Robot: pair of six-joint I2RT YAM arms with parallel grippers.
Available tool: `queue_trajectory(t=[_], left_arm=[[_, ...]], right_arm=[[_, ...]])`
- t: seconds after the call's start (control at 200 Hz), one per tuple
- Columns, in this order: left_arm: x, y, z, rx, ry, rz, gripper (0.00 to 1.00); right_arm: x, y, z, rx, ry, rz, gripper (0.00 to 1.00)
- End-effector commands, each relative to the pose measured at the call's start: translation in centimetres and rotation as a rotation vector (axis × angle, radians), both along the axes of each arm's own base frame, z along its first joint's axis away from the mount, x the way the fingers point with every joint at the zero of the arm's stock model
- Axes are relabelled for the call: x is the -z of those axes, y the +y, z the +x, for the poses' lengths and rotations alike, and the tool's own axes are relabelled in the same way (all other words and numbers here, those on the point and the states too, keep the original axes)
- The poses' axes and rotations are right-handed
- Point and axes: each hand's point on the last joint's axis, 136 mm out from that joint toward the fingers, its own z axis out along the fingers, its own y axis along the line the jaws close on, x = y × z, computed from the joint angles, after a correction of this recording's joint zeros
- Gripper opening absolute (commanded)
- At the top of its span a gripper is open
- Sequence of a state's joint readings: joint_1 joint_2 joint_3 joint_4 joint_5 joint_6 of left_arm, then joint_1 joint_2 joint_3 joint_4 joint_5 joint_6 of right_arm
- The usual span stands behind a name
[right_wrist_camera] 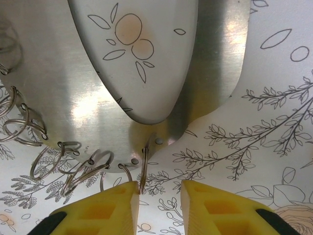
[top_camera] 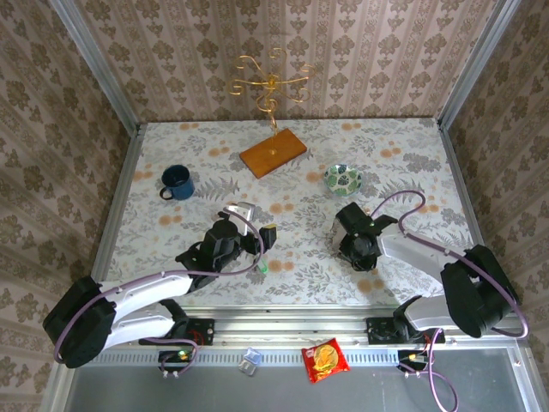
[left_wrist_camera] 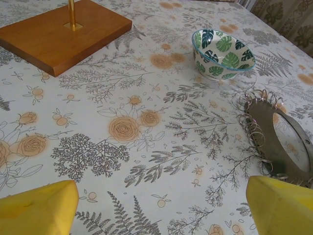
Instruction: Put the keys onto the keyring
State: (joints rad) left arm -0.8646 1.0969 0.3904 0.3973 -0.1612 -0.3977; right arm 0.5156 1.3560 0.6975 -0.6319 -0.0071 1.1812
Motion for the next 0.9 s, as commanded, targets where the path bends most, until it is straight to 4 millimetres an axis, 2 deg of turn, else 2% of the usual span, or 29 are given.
queue_trajectory(t=[0.0,0.225,0.255,0.39,0.615,0.895], left_arm=[[-1.5,-0.63,-0.03,0.013,-0.024,-0.032,0.89],[-1.37,-0.52,-0.02,0.009,-0.023,-0.026,0.89],[-1.34,-0.54,-0.05,0.011,-0.022,-0.025,0.89],[-1.22,-0.44,0.01,0.006,-0.021,-0.02,0.89],[-0.98,-0.54,0.14,0.003,-0.011,-0.01,0.89],[-1.11,-0.79,0.06,0.01,-0.006,-0.002,0.89]], right_arm=[[-0.45,-0.13,0.65,-0.007,-0.013,-0.035,0.29],[-0.6,-0.17,1.09,-0.013,-0.023,-0.048,0.26],[-0.02,-0.26,0.98,-0.014,-0.001,-0.062,0.25],[0.05,-0.45,1.04,-0.021,0.006,-0.08,0.21],[0.32,-0.64,1.03,-0.027,0.018,-0.099,0.19],[-0.29,-0.85,1.19,-0.05,0.003,-0.113,0.03]])
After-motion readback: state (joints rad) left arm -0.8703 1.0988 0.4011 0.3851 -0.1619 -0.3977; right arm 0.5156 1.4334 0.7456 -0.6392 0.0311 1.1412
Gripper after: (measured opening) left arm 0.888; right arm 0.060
